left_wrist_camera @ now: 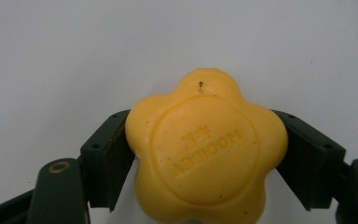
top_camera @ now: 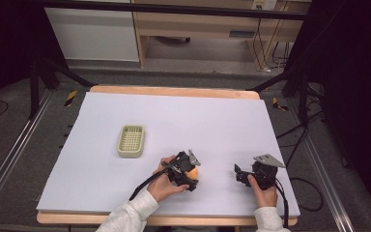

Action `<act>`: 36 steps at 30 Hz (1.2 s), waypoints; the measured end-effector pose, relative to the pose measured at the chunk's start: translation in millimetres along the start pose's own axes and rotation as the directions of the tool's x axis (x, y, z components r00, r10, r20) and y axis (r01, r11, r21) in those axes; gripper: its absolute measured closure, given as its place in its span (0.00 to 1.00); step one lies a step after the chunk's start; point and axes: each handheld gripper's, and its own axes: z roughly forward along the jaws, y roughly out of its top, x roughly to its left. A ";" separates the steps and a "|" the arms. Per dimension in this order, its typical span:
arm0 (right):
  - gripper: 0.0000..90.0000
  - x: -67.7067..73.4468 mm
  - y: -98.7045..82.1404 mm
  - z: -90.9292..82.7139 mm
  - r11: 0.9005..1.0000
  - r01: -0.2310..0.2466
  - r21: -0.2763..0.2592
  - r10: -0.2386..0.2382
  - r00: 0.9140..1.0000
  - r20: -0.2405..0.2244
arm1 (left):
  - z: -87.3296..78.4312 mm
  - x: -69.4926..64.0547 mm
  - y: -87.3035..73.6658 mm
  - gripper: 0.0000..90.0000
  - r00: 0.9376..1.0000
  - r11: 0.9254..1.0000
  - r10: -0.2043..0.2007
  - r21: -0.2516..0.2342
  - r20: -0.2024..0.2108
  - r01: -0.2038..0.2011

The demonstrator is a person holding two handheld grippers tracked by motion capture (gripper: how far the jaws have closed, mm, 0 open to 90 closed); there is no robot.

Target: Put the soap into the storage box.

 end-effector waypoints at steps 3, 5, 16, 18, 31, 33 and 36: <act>0.04 0.0 0.0 0.0 1.000 0.000 0.000 0.000 1.000 0.000 | -3.4 1.7 -1.5 0.28 1.000 1.000 0.006 0.005 -0.002 -0.006; 0.04 0.0 0.0 0.0 1.000 0.000 0.000 0.000 1.000 -0.001 | -6.7 2.6 -3.8 0.28 1.000 1.000 0.001 0.004 0.003 -0.001; 0.04 -0.1 0.0 0.2 1.000 -0.003 0.000 0.003 1.000 -0.002 | -25.7 14.4 -16.3 0.28 0.999 0.999 -0.038 -0.021 -0.011 0.037; 0.04 -0.1 0.0 0.1 1.000 -0.002 0.000 0.002 1.000 -0.001 | -29.8 17.4 -18.8 0.28 0.999 0.999 -0.042 -0.024 -0.019 0.042; 0.04 0.0 0.1 0.4 1.000 -0.005 0.004 0.005 1.000 -0.001 | -55.9 37.9 -41.5 0.28 0.995 0.996 -0.089 -0.033 -0.052 0.087; 0.04 0.0 0.1 0.4 1.000 -0.006 0.004 0.006 1.000 -0.003 | -59.3 41.3 -46.2 0.28 0.994 0.995 -0.098 -0.035 -0.055 0.096; 0.04 -0.1 0.2 0.5 1.000 -0.005 0.006 0.005 1.000 -0.003 | -64.7 46.8 -52.1 0.28 0.992 0.993 -0.110 -0.036 -0.062 0.108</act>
